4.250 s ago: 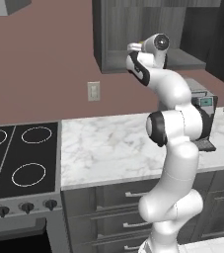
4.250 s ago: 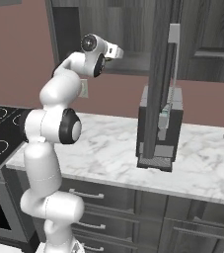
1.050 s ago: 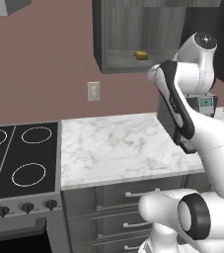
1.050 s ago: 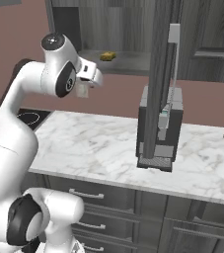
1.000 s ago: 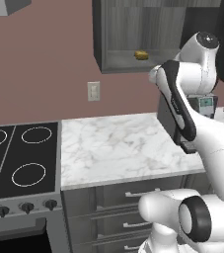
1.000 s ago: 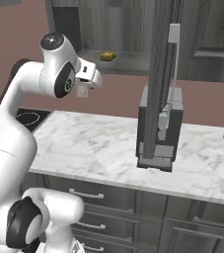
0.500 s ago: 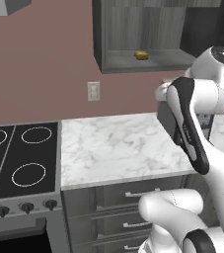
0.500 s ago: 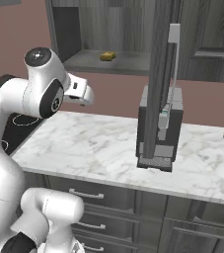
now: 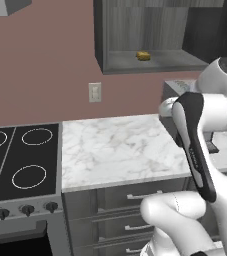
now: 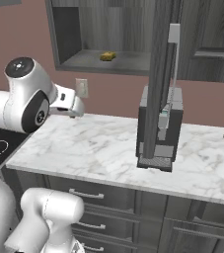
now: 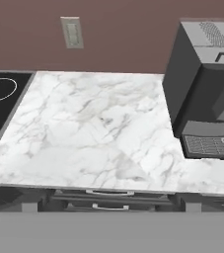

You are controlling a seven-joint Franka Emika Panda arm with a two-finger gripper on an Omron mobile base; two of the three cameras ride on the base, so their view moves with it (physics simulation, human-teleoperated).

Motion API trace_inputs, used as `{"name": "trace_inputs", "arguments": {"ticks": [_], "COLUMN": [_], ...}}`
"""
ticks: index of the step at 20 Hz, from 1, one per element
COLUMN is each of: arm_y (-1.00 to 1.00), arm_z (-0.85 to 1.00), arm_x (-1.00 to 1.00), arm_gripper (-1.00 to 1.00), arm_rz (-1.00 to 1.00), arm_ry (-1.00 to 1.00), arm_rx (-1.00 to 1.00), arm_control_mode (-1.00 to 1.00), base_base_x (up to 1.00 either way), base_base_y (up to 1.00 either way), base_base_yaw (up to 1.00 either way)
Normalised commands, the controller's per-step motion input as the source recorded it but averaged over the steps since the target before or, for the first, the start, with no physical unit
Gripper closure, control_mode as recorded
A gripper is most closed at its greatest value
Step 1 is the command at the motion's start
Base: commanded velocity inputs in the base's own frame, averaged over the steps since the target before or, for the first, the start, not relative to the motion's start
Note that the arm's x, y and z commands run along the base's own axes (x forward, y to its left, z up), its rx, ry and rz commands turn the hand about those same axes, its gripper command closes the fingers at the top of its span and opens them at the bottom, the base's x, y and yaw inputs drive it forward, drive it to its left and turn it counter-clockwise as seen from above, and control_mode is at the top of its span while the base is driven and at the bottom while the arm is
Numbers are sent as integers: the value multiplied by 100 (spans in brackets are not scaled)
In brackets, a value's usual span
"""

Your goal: Pick up the sponge and bar soap from the sink, and place them back in the cabinet, and close the cabinet door.

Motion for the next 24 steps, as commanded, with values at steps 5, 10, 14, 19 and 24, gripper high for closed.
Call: {"name": "trace_inputs", "arguments": {"ticks": [5,10,14,19,24], "arm_y": [0,0,0,0,0], "arm_z": [-1,7,11,6,0], "arm_x": [-51,-43,-40,-38,-31], "arm_gripper": [-100,-100,-100,-100,-100], "arm_rz": [1,0,0,0,0], "arm_ry": [2,10,14,13,6], "arm_rx": [0,0,0,0,0], "arm_control_mode": [-100,-100,-100,-100,-100], "base_base_x": [0,0,0,0,0], "base_base_y": [0,0,0,0,0], "base_base_yaw": [0,0,0,0,0]}}
